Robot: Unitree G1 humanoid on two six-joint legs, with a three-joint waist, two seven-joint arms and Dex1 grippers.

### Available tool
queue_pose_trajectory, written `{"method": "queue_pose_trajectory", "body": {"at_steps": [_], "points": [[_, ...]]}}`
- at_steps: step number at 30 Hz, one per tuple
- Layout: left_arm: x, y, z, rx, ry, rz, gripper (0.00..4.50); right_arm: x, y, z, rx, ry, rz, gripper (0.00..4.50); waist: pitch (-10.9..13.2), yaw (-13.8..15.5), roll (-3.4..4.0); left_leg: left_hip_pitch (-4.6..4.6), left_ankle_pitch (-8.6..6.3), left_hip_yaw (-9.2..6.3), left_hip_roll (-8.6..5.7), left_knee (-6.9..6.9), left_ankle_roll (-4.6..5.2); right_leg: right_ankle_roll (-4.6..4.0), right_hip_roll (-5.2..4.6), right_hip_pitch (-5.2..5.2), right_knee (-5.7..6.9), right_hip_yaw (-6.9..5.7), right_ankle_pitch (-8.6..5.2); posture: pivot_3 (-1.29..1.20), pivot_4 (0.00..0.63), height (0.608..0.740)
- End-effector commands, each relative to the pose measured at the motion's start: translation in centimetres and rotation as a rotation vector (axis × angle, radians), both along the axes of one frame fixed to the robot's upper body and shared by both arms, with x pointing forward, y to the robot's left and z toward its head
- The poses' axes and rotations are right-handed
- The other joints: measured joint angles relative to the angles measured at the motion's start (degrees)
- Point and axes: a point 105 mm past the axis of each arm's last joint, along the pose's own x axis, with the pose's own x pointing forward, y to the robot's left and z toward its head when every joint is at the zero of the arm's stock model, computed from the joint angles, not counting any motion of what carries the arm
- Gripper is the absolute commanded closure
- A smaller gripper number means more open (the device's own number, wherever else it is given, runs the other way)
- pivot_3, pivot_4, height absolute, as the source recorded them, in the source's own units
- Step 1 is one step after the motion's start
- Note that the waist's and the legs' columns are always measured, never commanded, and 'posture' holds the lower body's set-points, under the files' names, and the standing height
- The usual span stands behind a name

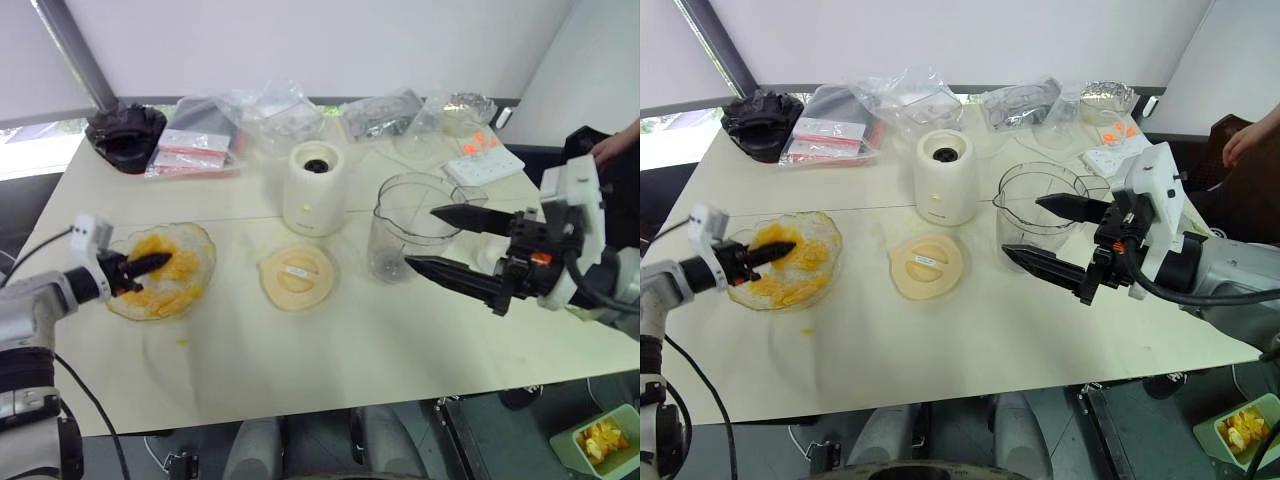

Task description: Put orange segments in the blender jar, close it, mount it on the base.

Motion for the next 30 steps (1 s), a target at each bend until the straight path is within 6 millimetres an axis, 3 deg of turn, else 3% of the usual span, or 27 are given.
{"method": "queue_pose_trajectory", "body": {"at_steps": [1,6,8,13,18,22,26,28,30], "points": [[0.4,-1.6,4.3,-0.018,-0.133,-0.021,3.36,-0.1,0.1,0.7,-0.01,-0.031,0.012,0.0,0.0,0.0,0.0,0.0,0.0,0.01,-0.01,0.0,0.0,0.0,0.0,0.0,0.0,0.0,0.0,0.0,0.15,0.74],[1.3,-4.8,8.6,-0.014,-0.246,-0.136,3.36,-0.2,0.0,0.7,-0.012,-0.03,0.005,0.0,0.1,-0.3,-0.12,-0.02,0.0,0.15,-0.05,0.0,0.0,0.01,0.15,0.01,-0.02,-0.02,0.0,0.0,0.15,0.74],[2.5,-8.4,11.7,0.003,-0.345,-0.276,3.36,-0.2,-0.3,0.7,-0.019,-0.034,-0.024,0.0,0.1,0.0,-0.19,-0.01,0.0,0.15,-0.08,0.0,0.0,0.01,0.22,0.02,-0.01,-0.03,0.0,0.0,0.15,0.74],[3.6,-15.4,15.7,0.044,-0.479,-0.567,3.36,-0.8,-0.9,0.8,-0.022,-0.044,-0.079,0.0,0.1,0.9,-0.21,-0.01,0.01,0.15,-0.19,0.05,-0.01,0.0,0.28,0.16,-0.16,0.01,0.0,0.0,0.15,0.74],[3.2,-22.5,19.2,-0.009,-0.57,-0.881,3.36,-1.8,-1.9,0.4,-0.04,-0.051,-0.172,0.0,0.2,0.8,-0.29,-0.11,0.01,0.1,-0.26,0.05,0.01,0.02,0.31,0.18,-0.3,0.01,0.0,0.0,0.15,0.74],[3.0,-27.5,19.7,-0.039,-0.583,-1.064,3.36,-2.8,-2.3,0.2,-0.046,-0.061,-0.238,0.0,0.2,0.7,-0.27,-0.11,-0.03,0.13,-0.27,0.04,0.08,0.04,0.31,0.18,-0.35,0.04,0.0,0.0,0.15,0.74],[2.3,-31.0,19.6,-0.065,-0.582,-1.185,3.36,-3.3,-2.6,0.3,-0.041,-0.082,-0.293,0.0,0.2,0.5,-0.29,-0.09,-0.04,0.11,-0.24,0.04,0.09,0.03,0.36,0.18,-0.33,0.05,0.0,0.0,0.15,0.74],[2.3,-33.8,17.7,-0.019,-0.562,-1.23,3.36,-3.8,-2.6,0.3,-0.038,-0.094,-0.325,0.0,0.2,0.6,-0.29,-0.08,-0.04,0.09,-0.22,0.04,0.09,0.03,0.4,0.18,-0.32,0.06,0.0,0.0,0.15,0.74],[2.9,-36.4,14.6,0.096,-0.55,-1.202,3.36,-4.2,-2.8,0.2,-0.043,-0.099,-0.364,0.0,0.2,1.0,-0.29,-0.09,-0.04,0.0,-0.22,0.04,0.1,0.03,0.47,0.23,-0.35,0.06,-0.01,0.0,0.15,0.74]]}}
